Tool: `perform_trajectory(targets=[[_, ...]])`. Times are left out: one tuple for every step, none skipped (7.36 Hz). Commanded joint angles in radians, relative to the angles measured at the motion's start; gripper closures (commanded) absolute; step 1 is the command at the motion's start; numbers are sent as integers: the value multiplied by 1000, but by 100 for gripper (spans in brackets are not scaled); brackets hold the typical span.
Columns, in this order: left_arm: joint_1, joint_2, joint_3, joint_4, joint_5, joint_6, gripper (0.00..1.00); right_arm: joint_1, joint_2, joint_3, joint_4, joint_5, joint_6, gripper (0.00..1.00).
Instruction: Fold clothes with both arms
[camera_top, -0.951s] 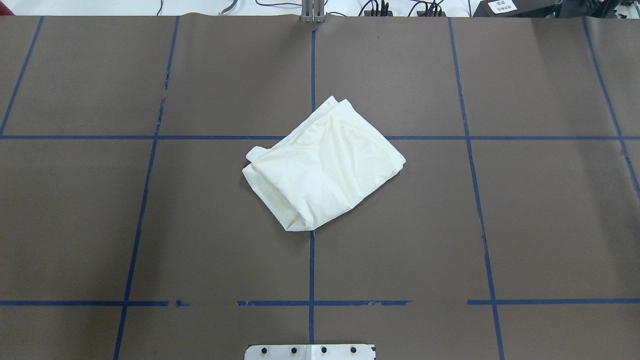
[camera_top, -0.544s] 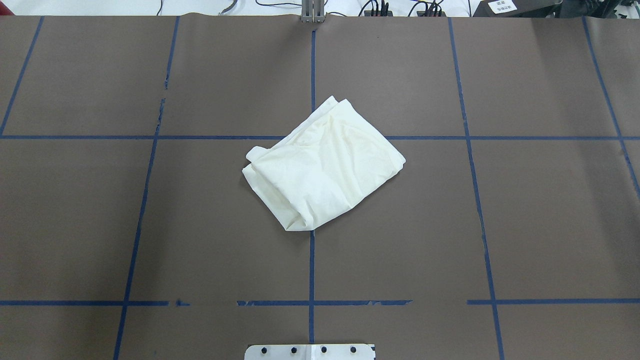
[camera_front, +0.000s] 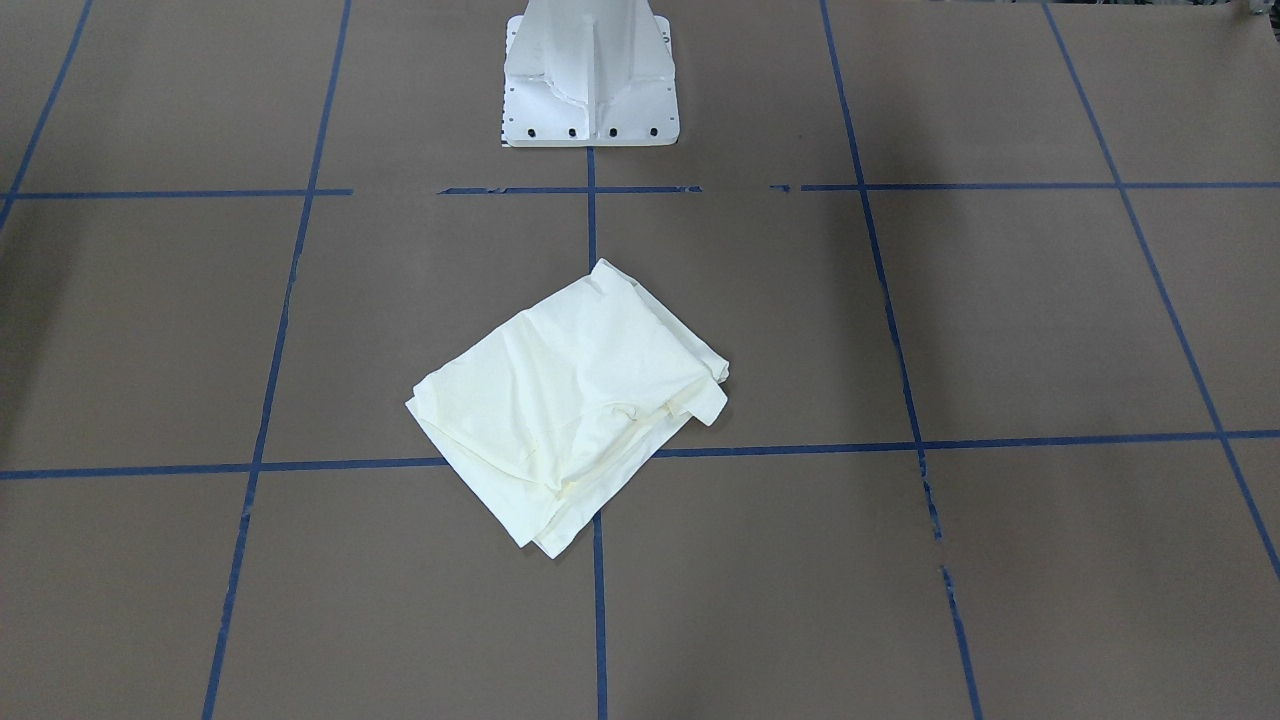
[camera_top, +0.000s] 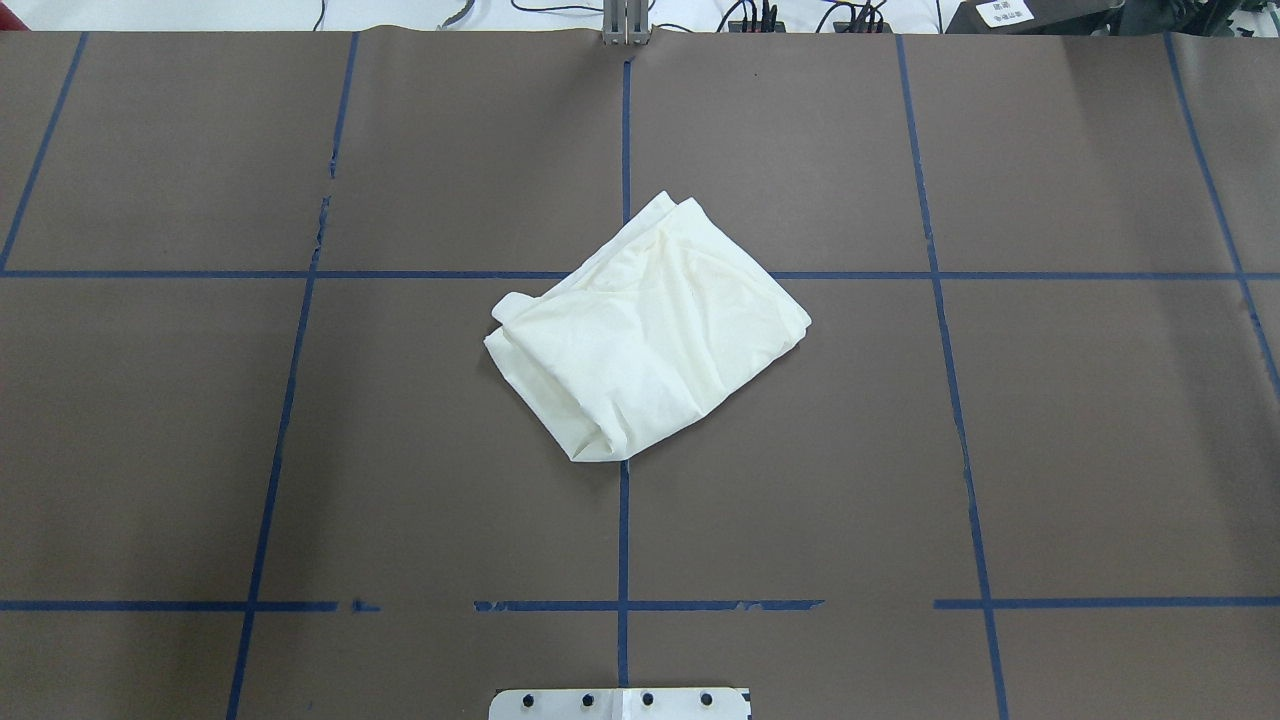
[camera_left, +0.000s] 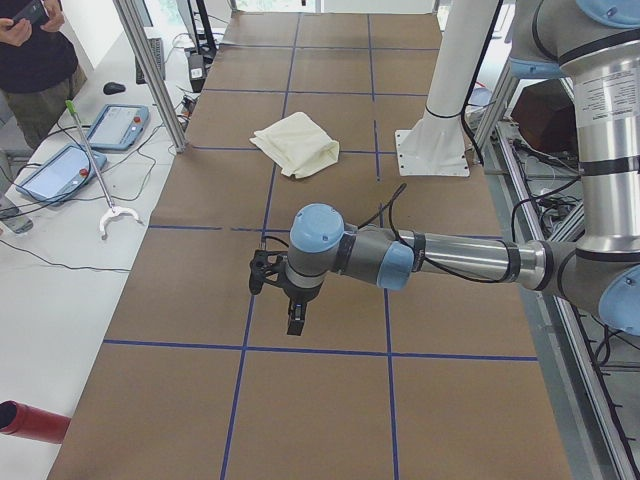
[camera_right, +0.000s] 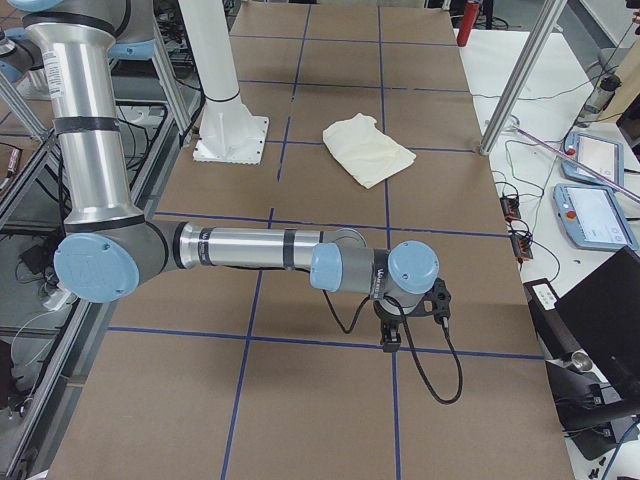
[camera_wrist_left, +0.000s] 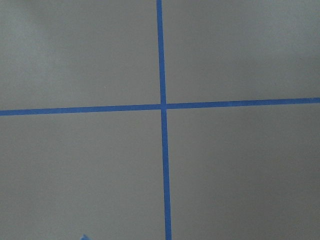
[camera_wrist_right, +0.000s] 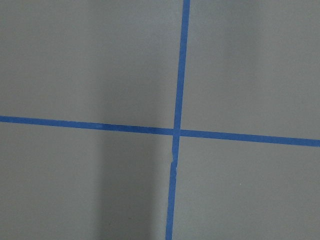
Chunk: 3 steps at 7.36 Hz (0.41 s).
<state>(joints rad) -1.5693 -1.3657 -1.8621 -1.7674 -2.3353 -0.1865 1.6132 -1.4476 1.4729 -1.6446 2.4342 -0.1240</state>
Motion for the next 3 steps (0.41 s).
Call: perform_trajectory(targets=[[0, 0, 0, -1, 1, -4, 0, -1, 1, -2, 0, 0, 3, 0], [0, 0, -2, -1, 1, -5, 0, 1, 1, -2, 0, 0, 3, 0], [0, 3, -6, -1, 1, -4, 0, 1, 1, -2, 0, 0, 3, 0]])
